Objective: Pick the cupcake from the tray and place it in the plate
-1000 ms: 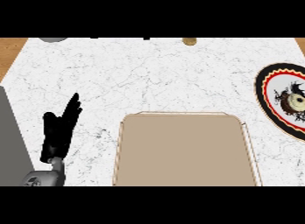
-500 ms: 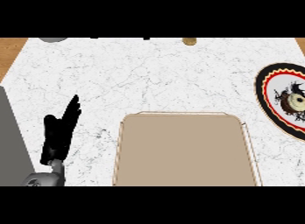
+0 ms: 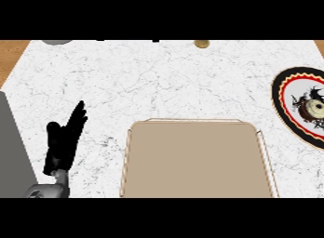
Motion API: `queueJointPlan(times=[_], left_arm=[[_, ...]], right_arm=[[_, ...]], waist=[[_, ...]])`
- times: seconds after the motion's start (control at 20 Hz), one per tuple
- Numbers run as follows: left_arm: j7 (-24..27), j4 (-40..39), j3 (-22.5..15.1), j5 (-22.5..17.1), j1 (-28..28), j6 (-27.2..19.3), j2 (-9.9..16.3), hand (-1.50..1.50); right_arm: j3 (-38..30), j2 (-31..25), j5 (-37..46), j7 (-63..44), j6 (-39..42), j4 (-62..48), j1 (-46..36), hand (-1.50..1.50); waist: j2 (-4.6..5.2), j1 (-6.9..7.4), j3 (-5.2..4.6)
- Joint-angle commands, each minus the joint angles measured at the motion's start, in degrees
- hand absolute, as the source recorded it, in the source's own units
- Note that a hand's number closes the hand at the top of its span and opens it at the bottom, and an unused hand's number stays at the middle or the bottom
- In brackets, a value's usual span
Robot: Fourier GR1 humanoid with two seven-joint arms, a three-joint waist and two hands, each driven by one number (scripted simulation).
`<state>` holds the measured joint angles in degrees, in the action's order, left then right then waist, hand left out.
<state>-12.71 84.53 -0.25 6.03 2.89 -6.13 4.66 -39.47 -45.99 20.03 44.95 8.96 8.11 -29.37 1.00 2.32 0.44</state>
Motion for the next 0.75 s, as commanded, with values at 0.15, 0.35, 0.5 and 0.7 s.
queueJointPlan(times=[0.15,0.35,0.5,0.7], left_arm=[[-0.8,-0.6,1.4,-1.1,1.8,0.8,0.8,0.00],[1.7,-1.5,-0.3,0.3,-0.5,-0.2,-0.8,0.00],[1.5,-1.4,0.7,-0.3,0.8,1.0,0.8,0.00],[1.8,-0.9,0.8,-0.9,-0.4,1.0,0.3,0.00]], right_arm=[[-1.6,-3.5,-1.5,-0.2,0.9,-0.3,1.8,-1.50],[-2.6,-4.0,-2.5,-2.0,-0.2,-0.7,2.5,-1.50],[-2.3,-2.5,-2.0,-1.4,-2.9,-0.3,2.3,-1.50],[-2.0,-3.3,-1.5,-2.0,-5.1,-0.5,3.7,-1.50]], waist=[[0.17,-0.10,0.07],[0.00,-0.32,0.00],[0.21,0.34,0.10],[0.27,0.72,0.15]])
